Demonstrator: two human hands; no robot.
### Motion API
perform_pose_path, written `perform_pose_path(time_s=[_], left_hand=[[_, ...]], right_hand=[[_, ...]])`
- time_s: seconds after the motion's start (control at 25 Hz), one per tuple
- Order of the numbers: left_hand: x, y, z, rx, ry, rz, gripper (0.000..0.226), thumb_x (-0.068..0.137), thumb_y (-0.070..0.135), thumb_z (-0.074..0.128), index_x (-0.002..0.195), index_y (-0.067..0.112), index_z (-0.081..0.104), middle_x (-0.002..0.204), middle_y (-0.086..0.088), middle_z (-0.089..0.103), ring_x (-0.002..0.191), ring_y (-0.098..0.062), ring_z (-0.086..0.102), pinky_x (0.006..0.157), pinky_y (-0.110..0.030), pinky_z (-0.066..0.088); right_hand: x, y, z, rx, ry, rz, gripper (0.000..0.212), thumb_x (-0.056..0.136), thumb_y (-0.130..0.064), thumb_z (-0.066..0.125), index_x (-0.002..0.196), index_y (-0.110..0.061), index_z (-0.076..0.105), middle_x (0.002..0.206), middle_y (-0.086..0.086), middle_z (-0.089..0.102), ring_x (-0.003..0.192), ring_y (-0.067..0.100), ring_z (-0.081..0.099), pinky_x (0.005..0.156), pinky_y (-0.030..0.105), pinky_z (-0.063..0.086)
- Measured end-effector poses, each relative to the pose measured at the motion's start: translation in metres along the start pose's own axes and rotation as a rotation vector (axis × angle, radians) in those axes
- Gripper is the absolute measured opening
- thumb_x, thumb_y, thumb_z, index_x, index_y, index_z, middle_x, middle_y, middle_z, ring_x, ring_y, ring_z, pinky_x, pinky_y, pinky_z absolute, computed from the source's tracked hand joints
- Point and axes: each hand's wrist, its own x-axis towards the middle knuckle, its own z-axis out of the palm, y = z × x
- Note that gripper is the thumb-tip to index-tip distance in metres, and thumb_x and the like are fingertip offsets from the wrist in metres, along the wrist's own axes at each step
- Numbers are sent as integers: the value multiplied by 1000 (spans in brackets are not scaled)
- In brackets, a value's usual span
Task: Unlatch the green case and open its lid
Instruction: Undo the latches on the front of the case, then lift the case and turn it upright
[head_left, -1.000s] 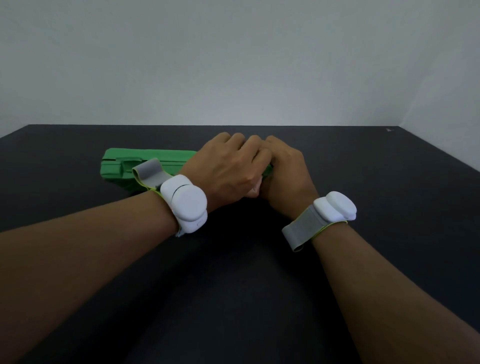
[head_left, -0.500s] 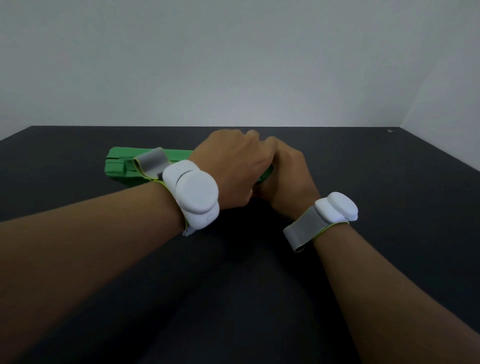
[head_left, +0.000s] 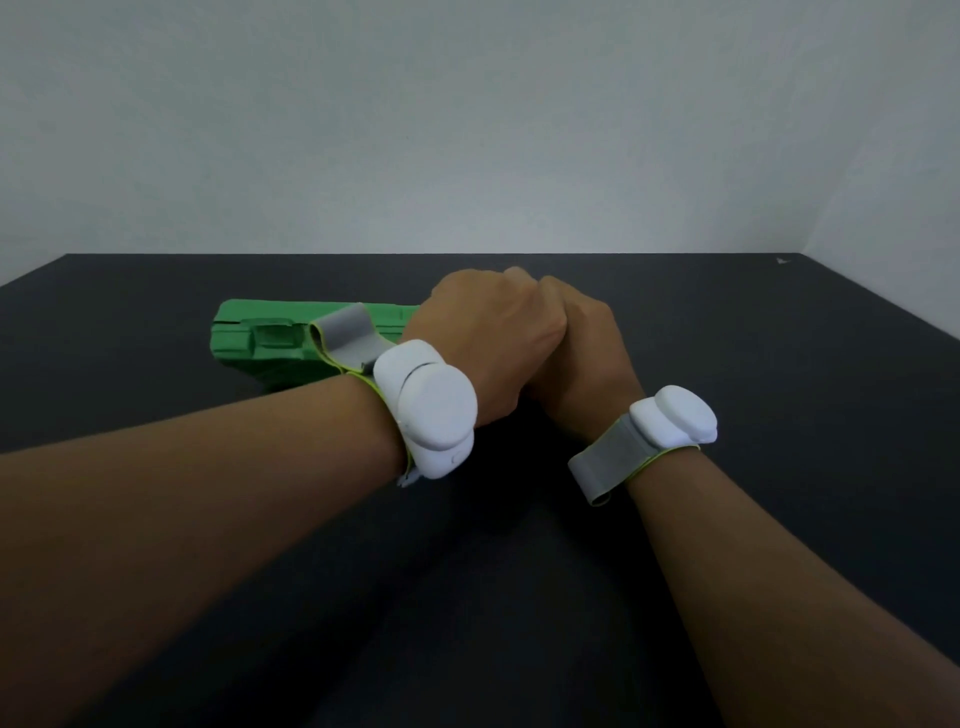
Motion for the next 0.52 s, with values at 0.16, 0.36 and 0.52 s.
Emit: perform_pose_path(time_s=[0.16,0.36,0.52], left_hand=[[2,-10,-8,-137,29,14,19,81,23,63,70,18,48,60,4,33,46,-12,31,50,-28,33],[-20,-59,-1,-569,118,39,26,83,48,74,93,26,81,82,3,79,71,-14,68,72,-30,55],[-55,-77,28,-703,225,-235,41,89,64,58,100,30,79,86,11,77,80,-8,70,71,-25,52]], right_hand=[[-21,-9,-10,315,142,-169,39,77,-20,69,103,9,65,100,33,67,91,52,64,81,60,56],[-24,-15,-21,136,137,-262,52,55,-38,97,90,-12,70,86,0,60,73,23,58,63,46,51],[-26,-18,-22,150,142,-258,50,56,-35,98,94,-15,74,90,3,65,78,21,61,69,46,53]])
